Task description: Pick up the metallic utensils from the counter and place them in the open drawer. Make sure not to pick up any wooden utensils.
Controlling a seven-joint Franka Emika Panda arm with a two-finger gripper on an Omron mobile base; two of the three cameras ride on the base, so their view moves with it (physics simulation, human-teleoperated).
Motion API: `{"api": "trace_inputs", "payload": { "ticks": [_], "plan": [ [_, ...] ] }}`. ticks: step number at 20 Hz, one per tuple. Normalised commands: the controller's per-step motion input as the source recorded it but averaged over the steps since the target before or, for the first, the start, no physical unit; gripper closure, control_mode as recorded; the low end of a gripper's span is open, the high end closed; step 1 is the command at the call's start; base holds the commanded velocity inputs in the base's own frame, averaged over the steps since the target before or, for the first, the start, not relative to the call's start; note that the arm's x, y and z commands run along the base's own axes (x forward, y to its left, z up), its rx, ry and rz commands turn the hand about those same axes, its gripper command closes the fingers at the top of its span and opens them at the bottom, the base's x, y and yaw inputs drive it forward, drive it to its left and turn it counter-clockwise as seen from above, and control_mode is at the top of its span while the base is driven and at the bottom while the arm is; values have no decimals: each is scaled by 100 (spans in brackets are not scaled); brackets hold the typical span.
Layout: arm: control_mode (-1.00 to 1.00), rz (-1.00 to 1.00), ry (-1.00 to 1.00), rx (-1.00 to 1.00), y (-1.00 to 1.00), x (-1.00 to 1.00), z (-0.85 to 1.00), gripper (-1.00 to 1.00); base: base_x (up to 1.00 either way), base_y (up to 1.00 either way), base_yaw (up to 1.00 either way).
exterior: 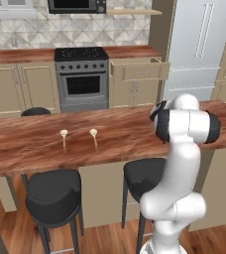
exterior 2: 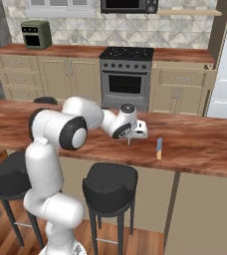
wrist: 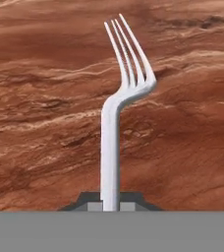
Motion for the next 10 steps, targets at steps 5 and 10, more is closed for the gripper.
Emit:
{"api": "trace_inputs", "payload": {
  "ticks": [5, 10],
  "plan": [
    [-100, 0, 3, 0, 50, -59, 100, 100, 0, 0, 0],
    [-100, 0, 13, -3, 39, -76, 100, 100, 0, 0, 0]
  ]
}}
